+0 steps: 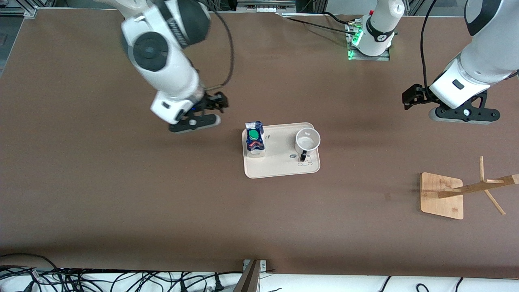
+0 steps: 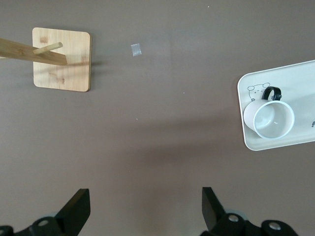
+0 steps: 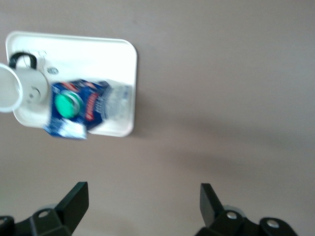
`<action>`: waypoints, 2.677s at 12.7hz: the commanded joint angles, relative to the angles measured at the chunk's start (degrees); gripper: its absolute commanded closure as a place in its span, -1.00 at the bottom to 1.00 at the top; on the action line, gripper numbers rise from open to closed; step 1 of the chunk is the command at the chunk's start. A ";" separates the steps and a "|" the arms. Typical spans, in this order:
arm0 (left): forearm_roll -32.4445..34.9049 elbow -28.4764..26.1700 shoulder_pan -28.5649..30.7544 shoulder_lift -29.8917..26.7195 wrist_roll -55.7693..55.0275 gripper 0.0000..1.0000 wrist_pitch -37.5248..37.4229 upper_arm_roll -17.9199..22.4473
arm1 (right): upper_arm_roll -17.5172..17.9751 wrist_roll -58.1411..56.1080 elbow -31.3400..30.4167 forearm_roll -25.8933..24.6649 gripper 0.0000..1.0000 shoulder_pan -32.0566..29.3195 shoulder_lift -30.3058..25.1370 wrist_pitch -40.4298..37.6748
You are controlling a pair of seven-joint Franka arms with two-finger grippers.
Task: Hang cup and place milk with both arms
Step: 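Reach the right gripper to the milk carton while the left gripper reaches the mug, then grasp the milk carton with the right gripper and carry it off the tray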
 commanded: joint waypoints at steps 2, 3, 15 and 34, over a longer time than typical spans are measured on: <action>-0.87 2.09 -0.07 1.87 -0.80 -1.00 -1.14 0.14 | -0.16 12.94 15.02 0.85 -1.00 3.77 13.33 1.69; -0.87 2.09 -0.07 2.05 -0.89 -1.00 -1.05 0.14 | -0.16 13.31 15.12 0.85 -1.00 4.03 14.22 3.45; -4.74 8.04 -3.14 10.11 -7.38 -1.00 -0.88 -0.30 | 0.28 16.84 11.87 -1.95 0.44 6.58 18.89 10.24; -3.24 -0.52 -22.54 28.25 -35.05 -1.00 27.24 -0.13 | -21.85 -36.95 -16.13 6.57 0.50 -8.97 -4.57 1.51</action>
